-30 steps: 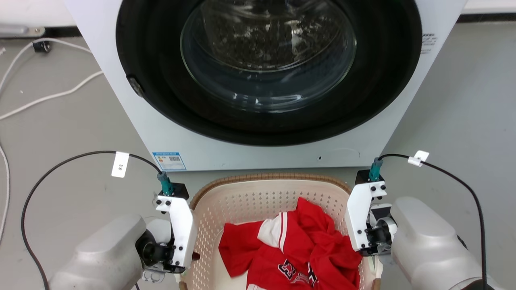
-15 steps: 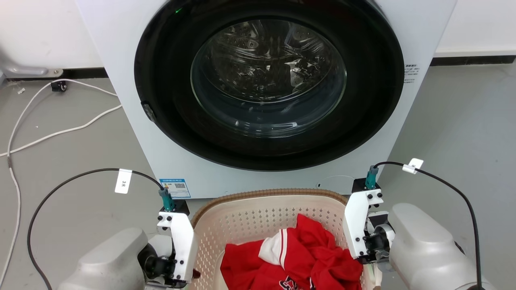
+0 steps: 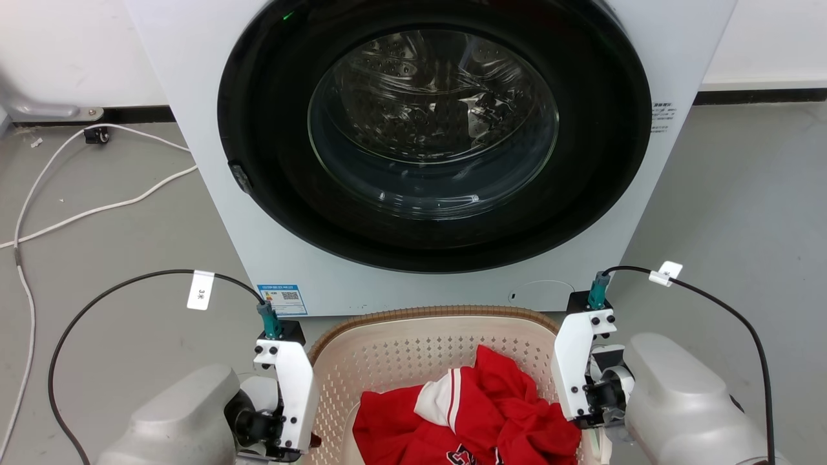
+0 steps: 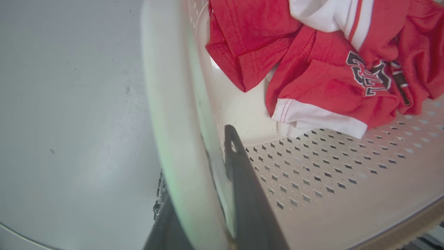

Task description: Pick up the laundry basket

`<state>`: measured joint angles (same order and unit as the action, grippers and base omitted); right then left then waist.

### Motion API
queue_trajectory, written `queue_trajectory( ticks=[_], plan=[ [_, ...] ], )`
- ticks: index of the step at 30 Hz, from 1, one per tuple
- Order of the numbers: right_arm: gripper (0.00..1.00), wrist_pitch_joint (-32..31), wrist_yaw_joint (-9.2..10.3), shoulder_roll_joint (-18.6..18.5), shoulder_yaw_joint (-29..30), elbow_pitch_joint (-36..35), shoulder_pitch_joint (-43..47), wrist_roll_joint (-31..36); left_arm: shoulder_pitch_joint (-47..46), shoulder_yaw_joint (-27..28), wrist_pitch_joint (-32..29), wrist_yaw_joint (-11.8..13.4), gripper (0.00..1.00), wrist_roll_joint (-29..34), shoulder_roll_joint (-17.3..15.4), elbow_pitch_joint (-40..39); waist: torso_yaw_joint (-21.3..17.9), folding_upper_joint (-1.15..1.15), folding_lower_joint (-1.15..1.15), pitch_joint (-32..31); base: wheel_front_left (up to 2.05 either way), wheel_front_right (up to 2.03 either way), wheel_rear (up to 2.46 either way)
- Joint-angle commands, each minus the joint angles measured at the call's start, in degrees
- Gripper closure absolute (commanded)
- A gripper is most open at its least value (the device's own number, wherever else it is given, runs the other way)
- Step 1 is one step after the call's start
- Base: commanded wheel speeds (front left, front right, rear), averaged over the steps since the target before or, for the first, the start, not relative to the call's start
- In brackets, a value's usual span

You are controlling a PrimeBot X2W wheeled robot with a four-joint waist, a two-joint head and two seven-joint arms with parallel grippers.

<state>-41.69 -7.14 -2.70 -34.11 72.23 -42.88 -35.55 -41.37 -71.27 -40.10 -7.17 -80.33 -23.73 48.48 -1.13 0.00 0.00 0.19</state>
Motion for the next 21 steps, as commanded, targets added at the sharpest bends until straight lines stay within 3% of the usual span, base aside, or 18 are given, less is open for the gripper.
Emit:
queue_trajectory(
  ticks=[1, 21],
  plan=[
    [1.00, 0.2, -0.64, -0.3, -0.5, 0.0, 0.1, 0.0, -0.5, -0.3, -0.3, -0.5, 1.00, 0.4, -0.1, 0.1, 0.0, 0.00, 0.00, 0.0, 0.00, 0.00, 0.00],
    [1.00, 1.3, -0.64, -0.3, -1.4, 1.1, -0.4, -1.0, -0.6, -0.7, 0.2, -0.5, 1.00, -0.1, 0.1, 0.7, 0.0, 0.00, 0.00, -0.2, 0.00, 0.00, 0.00]
  ],
)
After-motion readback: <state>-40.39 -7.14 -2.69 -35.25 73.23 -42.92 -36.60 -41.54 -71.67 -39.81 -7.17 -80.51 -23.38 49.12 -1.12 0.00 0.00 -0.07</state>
